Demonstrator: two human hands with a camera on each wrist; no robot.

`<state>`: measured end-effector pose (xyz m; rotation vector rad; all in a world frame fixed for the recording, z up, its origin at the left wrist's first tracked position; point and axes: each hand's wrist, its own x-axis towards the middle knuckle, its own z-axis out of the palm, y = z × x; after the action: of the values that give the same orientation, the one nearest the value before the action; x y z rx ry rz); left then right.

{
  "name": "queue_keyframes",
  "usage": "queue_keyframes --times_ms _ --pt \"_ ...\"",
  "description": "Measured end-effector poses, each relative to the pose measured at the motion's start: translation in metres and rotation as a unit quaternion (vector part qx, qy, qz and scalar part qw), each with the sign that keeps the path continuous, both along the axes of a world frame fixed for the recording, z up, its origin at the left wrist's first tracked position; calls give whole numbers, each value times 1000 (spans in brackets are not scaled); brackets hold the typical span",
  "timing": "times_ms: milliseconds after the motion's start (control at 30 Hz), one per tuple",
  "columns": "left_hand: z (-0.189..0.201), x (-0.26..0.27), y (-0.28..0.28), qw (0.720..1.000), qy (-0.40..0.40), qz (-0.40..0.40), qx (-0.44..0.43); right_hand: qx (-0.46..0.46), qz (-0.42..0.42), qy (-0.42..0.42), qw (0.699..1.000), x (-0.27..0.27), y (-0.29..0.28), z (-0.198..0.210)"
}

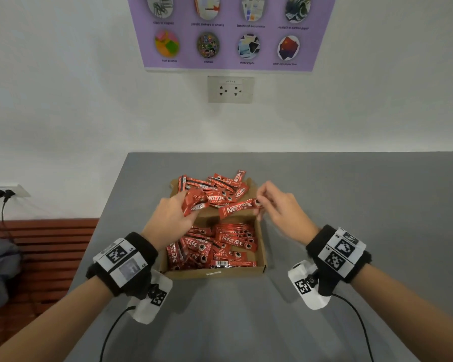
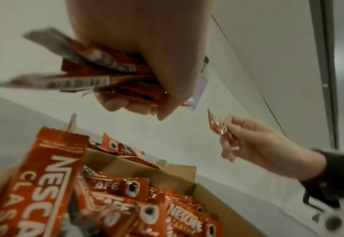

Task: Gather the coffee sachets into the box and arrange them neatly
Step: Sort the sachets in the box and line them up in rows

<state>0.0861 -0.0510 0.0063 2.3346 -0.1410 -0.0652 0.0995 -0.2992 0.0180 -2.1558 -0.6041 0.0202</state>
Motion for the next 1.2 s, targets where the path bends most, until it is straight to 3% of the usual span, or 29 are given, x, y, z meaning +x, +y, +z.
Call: queue_keyframes --times_ms 67,167,300,533,700,800,933,1033,1100,1200 --pt "7 -4 -5 997 -27 23 -62 -15 17 17 1000 -4 2 -2" --pt "16 -9 -16 994 -38 -17 -99 -20 27 16 999 -5 9 -3" --pt "13 -8 -26 992 -41 -117 -23 -25 32 11 999 -4 15 0" --pt "9 -7 -13 988 -5 -148 -35 -94 40 81 991 -3 4 -5" --pt "9 -9 -16 985 2 -171 -14 -96 59 24 993 -11 13 -1" --pt "10 -9 -19 983 1 -182 -20 -117 72 38 990 -13 19 5" --pt "8 -11 -21 982 -41 -180 35 -172 57 87 980 -3 16 6" --pt "4 -11 -18 983 -54 -138 107 -152 -43 79 984 8 6 -1" --pt "-8 -14 -15 969 -45 -170 173 -135 -83 62 985 7 6 -6" --pt "-25 -22 -15 947 -28 -238 213 -144 -48 89 984 -1 17 -14"
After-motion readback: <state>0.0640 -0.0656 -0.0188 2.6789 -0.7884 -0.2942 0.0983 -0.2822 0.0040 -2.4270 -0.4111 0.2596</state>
